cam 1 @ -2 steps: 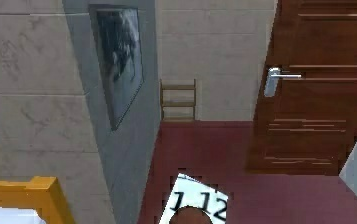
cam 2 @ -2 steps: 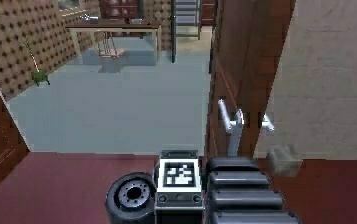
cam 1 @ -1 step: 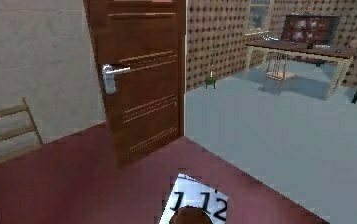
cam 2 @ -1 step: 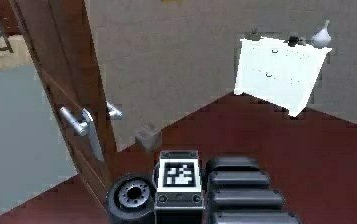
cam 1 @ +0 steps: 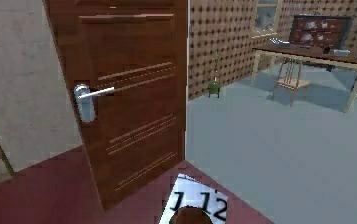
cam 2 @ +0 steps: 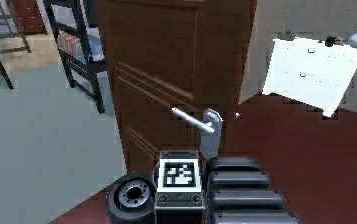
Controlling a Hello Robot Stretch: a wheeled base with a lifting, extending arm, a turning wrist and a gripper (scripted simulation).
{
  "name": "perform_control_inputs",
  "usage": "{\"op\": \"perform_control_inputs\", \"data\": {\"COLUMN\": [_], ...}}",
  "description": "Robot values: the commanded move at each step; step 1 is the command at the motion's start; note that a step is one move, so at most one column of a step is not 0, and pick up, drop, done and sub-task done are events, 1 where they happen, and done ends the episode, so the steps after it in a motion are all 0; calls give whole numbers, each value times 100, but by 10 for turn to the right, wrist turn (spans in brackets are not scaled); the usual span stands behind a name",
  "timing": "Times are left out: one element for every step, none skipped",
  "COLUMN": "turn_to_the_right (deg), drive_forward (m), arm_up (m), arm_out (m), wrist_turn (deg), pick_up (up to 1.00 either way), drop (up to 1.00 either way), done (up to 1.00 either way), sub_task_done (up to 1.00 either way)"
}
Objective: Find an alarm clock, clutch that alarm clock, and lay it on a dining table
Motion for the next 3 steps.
{"op": "perform_control_inputs", "data": {"turn_to_the_right": [450,120,0], "drive_forward": [0,0,65], "arm_up": [0,0,0], "arm_out": [0,0,0], "wrist_turn": [0,0,0], "pick_up": [0,0,0], "drop": [0,0,0], "done": [0,0,0], "sub_task_done": [0,0,0]}}
